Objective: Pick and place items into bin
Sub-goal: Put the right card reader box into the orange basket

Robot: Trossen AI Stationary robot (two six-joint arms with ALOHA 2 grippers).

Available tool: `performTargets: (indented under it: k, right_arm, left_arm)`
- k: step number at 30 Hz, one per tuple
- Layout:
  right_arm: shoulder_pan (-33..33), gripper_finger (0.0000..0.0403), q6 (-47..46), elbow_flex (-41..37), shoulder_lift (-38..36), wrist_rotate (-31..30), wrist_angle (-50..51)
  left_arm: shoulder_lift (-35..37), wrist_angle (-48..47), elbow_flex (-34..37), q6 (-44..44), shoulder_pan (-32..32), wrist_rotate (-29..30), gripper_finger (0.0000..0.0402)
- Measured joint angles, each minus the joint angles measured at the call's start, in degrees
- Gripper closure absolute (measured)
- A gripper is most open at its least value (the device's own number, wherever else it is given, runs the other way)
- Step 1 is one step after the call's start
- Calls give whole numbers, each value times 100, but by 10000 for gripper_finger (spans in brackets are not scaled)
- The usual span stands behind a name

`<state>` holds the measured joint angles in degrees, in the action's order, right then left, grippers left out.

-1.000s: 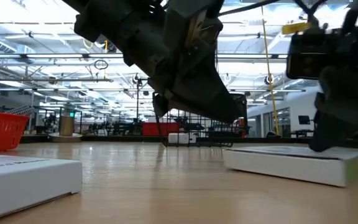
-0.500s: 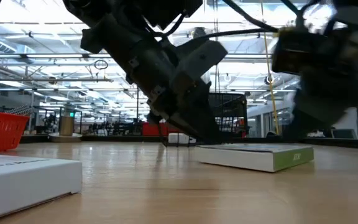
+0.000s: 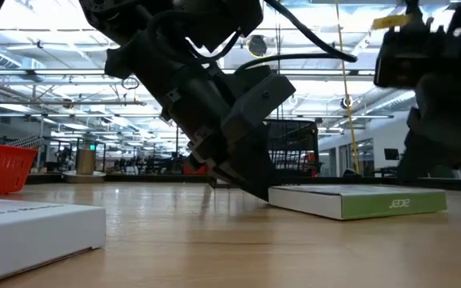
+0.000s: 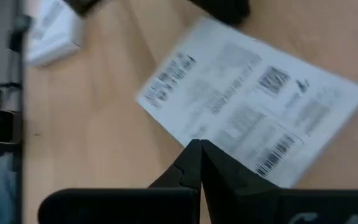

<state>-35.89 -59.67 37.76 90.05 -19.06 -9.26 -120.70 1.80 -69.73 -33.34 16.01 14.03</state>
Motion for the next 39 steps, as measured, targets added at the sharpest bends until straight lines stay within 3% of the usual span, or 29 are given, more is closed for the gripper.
performTargets:
  k: [4, 8, 12, 19, 28, 34, 39]
  right_arm:
    - [-243, 403, 2, 0, -169, 400, -252]
    - [-405, 403, -391, 7, -158, 266, 22]
    - [-297, 403, -699, 0, 33, 265, 537]
    - [77, 403, -690, 24, 630, 187, 174]
    - [246, 403, 1038, -29, 736, -345, -1361]
    - [264, 403, 1279, 33, 688, -1154, -1800]
    - [315, 403, 1191, 33, 718, -1224, -1496]
  left_arm:
    - [-7, 28, 0, -17, 13, -21, 366]
    - [-9, 41, 2, -24, 13, -67, 366]
    - [-23, 211, 9, -36, 34, -280, 366]
    - [-28, 351, 11, -117, 50, -757, 366]
    - [-15, 297, 28, -302, 107, -733, 367]
    - [-18, 261, 26, -361, 187, -617, 367]
    - [-33, 346, 7, -430, 216, -540, 366]
